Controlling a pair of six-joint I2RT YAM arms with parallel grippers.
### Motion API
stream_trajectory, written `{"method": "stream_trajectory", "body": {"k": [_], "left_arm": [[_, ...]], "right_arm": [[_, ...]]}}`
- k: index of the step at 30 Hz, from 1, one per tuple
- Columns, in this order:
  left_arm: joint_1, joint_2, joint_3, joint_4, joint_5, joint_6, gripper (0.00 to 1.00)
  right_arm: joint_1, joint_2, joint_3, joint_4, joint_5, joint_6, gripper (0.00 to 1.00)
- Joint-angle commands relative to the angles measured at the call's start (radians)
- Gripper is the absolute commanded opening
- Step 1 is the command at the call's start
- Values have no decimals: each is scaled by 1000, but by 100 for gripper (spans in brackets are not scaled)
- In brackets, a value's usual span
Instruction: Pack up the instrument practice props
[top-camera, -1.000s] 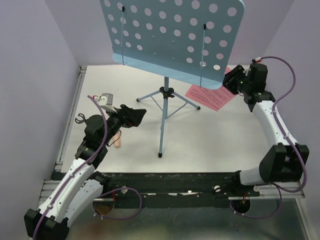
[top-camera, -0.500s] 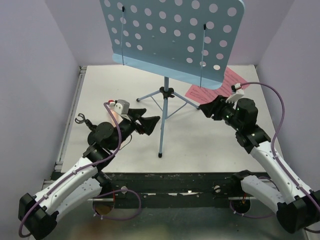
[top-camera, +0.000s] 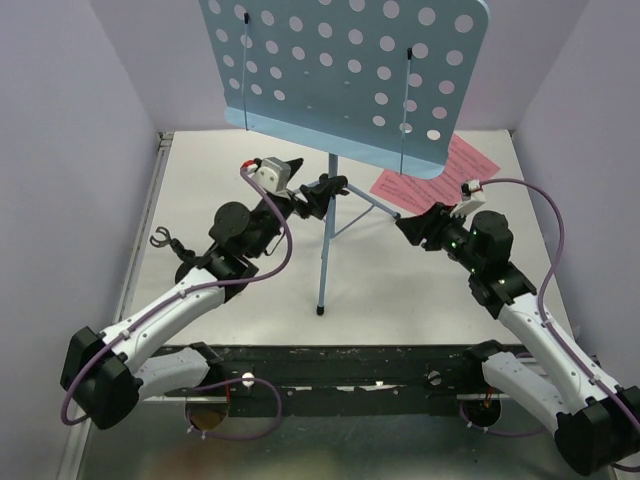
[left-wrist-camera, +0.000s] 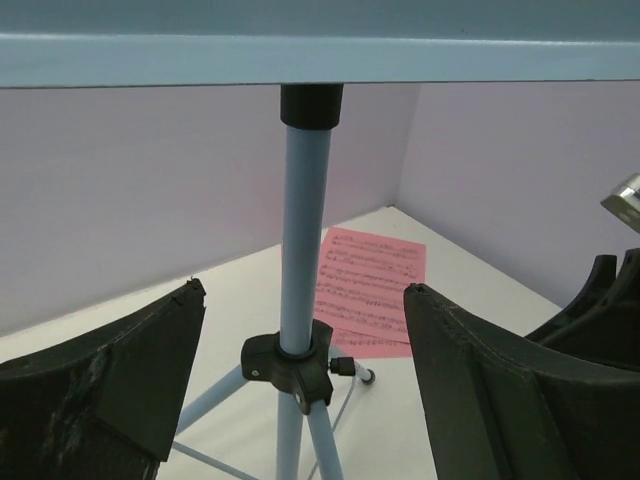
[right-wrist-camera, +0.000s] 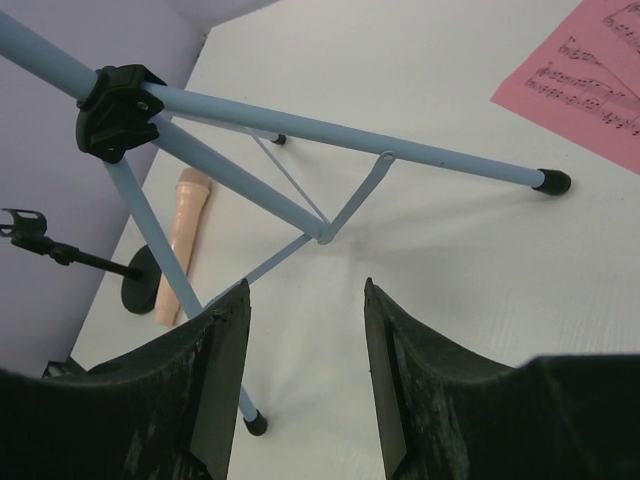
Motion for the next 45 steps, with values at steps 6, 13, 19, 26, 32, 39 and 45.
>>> {"method": "stream_trajectory", "body": {"k": [6,13,19,26,32,39,45], "left_arm": [[-8,207,80,216,-1,88,85],[-6,297,103,374,-46,134,72],[-6,348,131,420,-38,134,54],[-9,383,151,407,-29,117,50],[-9,385,159,376,-7,122,38],[-9,323,143,296,8,145,0],[-3,238,136,172,82,185,0]], "right_arm": [[17,7,-16,117,-69,71,57],[25,53,4,137,-83,81,57],[27,61,2,149,-84,90,56],[28,67,25,133,-85,85,56],[30,79,44,154,-109,105,56],[46,148,120,154,-212,136,58],[59,271,150,287,-362,336,63]]}}
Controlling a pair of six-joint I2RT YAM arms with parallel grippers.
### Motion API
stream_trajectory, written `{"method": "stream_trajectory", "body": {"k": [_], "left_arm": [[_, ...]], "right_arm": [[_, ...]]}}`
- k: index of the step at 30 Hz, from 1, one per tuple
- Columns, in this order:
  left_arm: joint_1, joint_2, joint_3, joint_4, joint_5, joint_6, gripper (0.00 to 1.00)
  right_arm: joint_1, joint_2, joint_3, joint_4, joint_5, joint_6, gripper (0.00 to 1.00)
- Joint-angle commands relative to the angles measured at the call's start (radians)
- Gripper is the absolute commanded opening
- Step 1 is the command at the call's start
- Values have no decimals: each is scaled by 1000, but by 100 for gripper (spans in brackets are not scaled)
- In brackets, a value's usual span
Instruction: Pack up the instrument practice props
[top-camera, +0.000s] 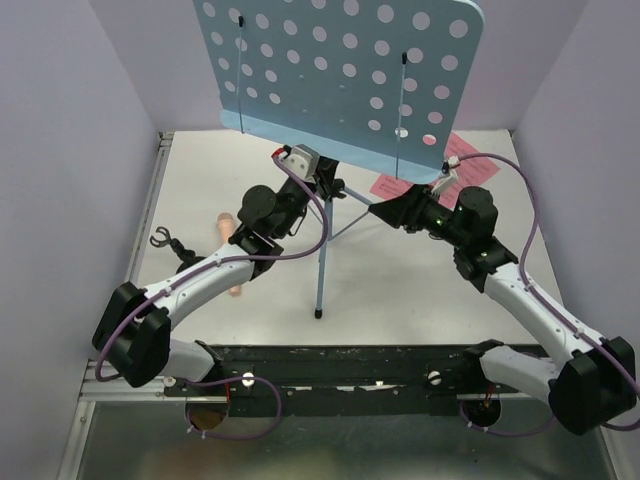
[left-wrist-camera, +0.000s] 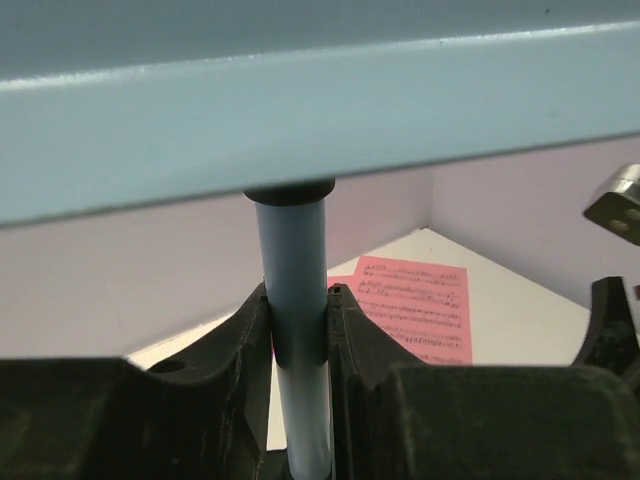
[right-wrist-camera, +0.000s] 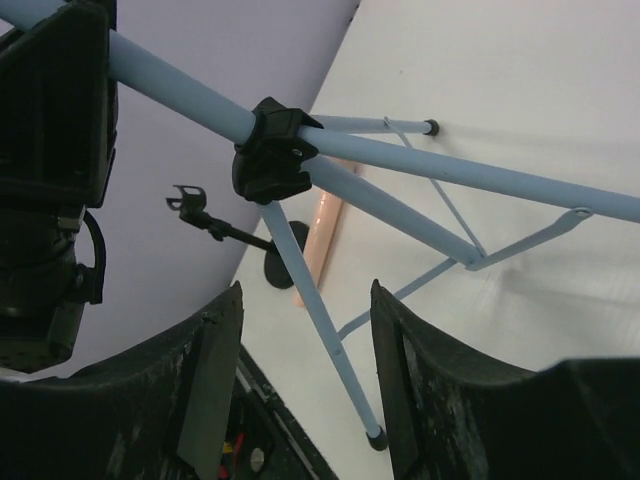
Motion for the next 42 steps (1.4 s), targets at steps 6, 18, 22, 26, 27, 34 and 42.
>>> {"method": "stream_trajectory", "body": {"k": [6,18,22,26,27,34,42], "left_arm": [[22,-131,-32,-119,141,50,0],[27,-159,-107,-51,160,-13,0],[27,-163,-115,-40,148,-17,0],[27,-165,-119,-37,137,-19,0],[27,-165,-119,-36,138,-20,0],[25,-162,-127,-25,137,-31,0],[25,-172,-134,-28,135,-31,0]], "right_arm": [[38,172,50,240,-201,294,68],[99,396,77,539,-224,584,65],[119,428,110,558,-205,612,54],[125,445,128,537,-205,609,49],[127,453,130,540,-214,616,53],[157,494,143,547,-231,635,31],[167,502,169,529,-228,586,1]]}}
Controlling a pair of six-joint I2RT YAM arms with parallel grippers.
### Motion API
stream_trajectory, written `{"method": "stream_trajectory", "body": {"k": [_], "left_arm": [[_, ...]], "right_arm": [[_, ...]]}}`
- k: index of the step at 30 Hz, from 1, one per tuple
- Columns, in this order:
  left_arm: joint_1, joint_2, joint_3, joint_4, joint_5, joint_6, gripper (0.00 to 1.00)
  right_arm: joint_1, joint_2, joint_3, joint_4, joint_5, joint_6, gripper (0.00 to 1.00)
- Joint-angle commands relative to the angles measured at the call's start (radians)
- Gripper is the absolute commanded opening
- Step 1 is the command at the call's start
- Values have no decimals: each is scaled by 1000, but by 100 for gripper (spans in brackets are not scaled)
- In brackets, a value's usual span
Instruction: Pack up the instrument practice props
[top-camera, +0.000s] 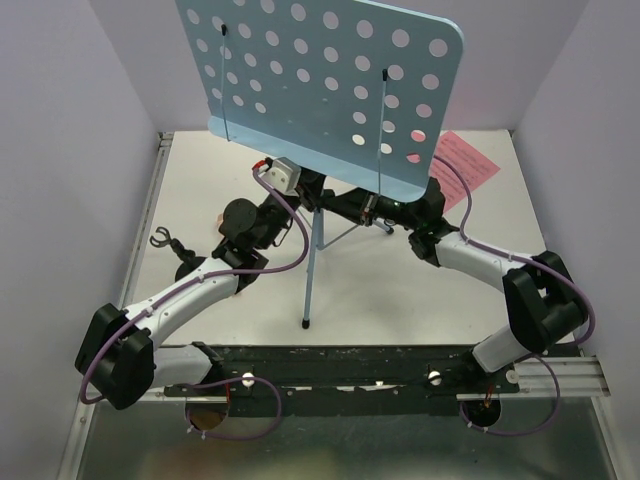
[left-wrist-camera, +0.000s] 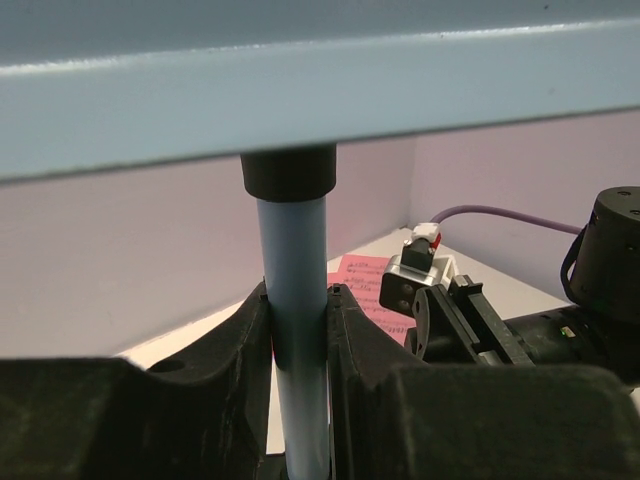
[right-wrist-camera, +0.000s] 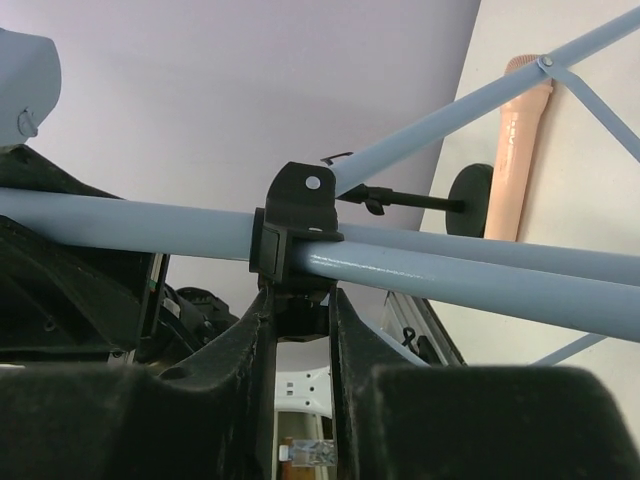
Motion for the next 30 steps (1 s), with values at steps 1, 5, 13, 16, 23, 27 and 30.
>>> {"method": "stream_trajectory", "body": {"k": [1,5,13,16,23,27,30], "left_arm": [[-7,-17,-17,3,43,5,0],[-7,-22,-20,-3,44,1,0],[-8,-14,-11,-26,21,1,0],[-7,-8,-12,-24,7,4,0],[-7,15,3,-35,-13,-20,0],[-8,19,5,-34,-22,-32,0],[-7,18,6,-38,-23,-34,0]], "right_arm": [[33,11,61,26,-29,-63,1],[56,-12,124,-136,6,-289,1],[163,-76,146,-321,279,-799,1],[190,-98,108,-292,368,-895,1],[300,-145,-41,-111,615,-1187,1],[343,-119,-102,3,761,-1406,1],[364,-103,-138,75,828,-1517,1]]}}
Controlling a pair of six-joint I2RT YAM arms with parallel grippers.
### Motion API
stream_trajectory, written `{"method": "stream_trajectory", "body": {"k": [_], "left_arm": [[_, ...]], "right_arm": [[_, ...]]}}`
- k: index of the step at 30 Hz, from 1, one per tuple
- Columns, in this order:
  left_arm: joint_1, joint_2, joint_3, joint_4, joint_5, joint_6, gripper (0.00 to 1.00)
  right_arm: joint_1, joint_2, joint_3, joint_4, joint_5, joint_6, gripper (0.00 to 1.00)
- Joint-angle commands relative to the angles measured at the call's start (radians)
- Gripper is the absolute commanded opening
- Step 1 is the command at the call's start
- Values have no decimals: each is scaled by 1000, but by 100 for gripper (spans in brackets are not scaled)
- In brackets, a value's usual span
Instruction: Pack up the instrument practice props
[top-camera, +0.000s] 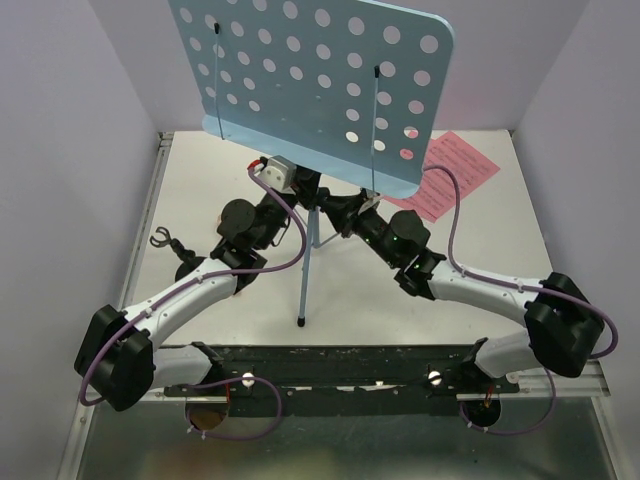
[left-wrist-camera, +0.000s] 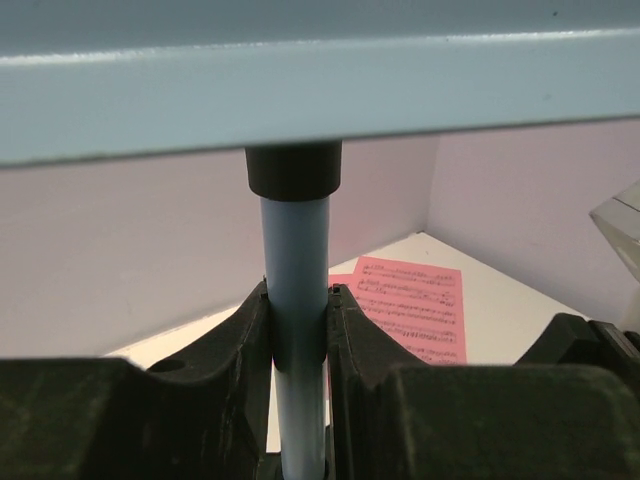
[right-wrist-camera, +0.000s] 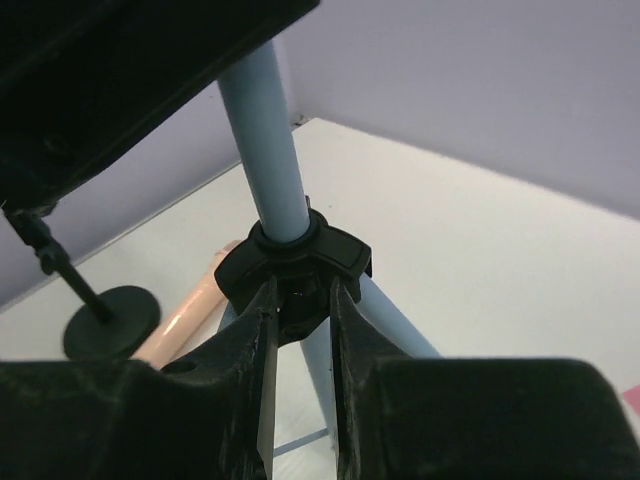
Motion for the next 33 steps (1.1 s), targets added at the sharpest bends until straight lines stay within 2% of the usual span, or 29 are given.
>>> {"method": "stream_trajectory", "body": {"k": [1,5,11,22,24,27,31,33], "left_arm": [[-19,24,15,-38,23,-17,0],[-19,32,24,-55,18,-22,0],[-22,38,38,-87,-12,-40,0],[-19,30,21,-92,1,-25,0],[-19,32,21,-90,0,-27,0],[-17,30,15,-90,-11,-22,0],[-16,30,9,-81,-42,-24,0],[-14,30,10,-77,-57,-28,0]], "right_arm": [[57,55,-80,78,154,-342,0],[109,99,-102,166,252,-533,1],[194,205,-152,396,396,-929,1],[270,277,-162,451,401,-1304,1],[272,276,-154,438,416,-1304,12],[283,250,-137,422,473,-1240,45],[310,181,-97,351,608,-1088,67],[326,98,-85,207,632,-946,75]]}}
